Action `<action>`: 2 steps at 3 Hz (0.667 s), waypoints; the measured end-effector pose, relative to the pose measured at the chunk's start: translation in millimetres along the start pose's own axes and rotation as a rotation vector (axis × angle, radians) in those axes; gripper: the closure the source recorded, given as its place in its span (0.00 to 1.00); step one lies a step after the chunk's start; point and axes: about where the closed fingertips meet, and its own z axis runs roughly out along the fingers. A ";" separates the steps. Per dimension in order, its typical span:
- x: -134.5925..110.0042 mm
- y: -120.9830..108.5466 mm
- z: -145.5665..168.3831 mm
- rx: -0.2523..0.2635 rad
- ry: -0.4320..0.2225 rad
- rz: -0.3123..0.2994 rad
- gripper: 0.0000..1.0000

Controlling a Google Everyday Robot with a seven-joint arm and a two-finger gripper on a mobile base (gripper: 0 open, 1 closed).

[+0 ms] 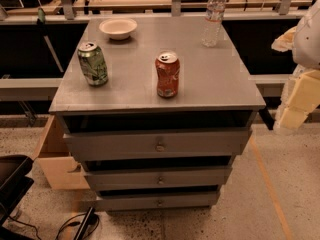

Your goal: Move coke can near paper bowl

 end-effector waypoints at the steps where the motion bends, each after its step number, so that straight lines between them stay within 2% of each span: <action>1: 0.0 0.0 0.0 0.000 0.000 0.000 0.00; 2: -2.8 -5.2 -5.5 0.022 -0.059 0.036 0.00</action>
Offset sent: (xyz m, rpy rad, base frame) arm 0.0105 -0.0007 0.0140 0.1595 -0.0632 -0.0621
